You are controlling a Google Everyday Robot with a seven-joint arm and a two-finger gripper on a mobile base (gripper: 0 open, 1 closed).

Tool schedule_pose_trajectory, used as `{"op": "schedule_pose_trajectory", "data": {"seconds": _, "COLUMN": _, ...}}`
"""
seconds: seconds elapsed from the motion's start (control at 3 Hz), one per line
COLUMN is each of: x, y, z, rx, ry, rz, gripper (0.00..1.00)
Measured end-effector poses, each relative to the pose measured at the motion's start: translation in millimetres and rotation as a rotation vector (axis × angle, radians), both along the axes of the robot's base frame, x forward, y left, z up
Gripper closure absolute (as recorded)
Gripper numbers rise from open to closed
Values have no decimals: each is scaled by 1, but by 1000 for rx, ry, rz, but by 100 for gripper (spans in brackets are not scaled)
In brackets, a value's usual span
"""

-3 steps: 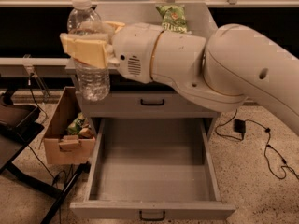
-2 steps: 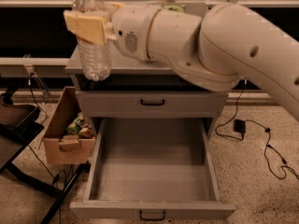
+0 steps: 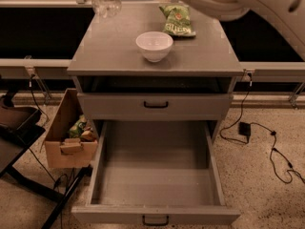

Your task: Pick water bottle from middle drawer and place on counter

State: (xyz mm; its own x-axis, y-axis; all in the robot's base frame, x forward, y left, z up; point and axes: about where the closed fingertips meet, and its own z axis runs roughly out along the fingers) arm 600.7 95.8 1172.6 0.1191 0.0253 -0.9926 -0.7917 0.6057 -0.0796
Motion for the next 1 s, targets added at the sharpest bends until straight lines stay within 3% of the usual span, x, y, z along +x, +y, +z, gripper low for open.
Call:
{"op": "schedule_pose_trajectory", "data": {"seconds": 0.33, "x": 50, "y": -7, "z": 24, "rx": 4, "ry": -20, "rz": -72, "gripper": 100}}
{"op": "schedule_pose_trajectory", "data": {"seconds": 0.67, "x": 128, "y": -1, "z": -3, "rx": -21, "ry": 67, "rz": -90, "gripper": 100}}
{"op": "schedule_pose_trajectory", "data": {"seconds": 1.0, "x": 204, "y": 36, "z": -93, "rx": -77, "ry": 277, "rz": -49, "gripper": 100}}
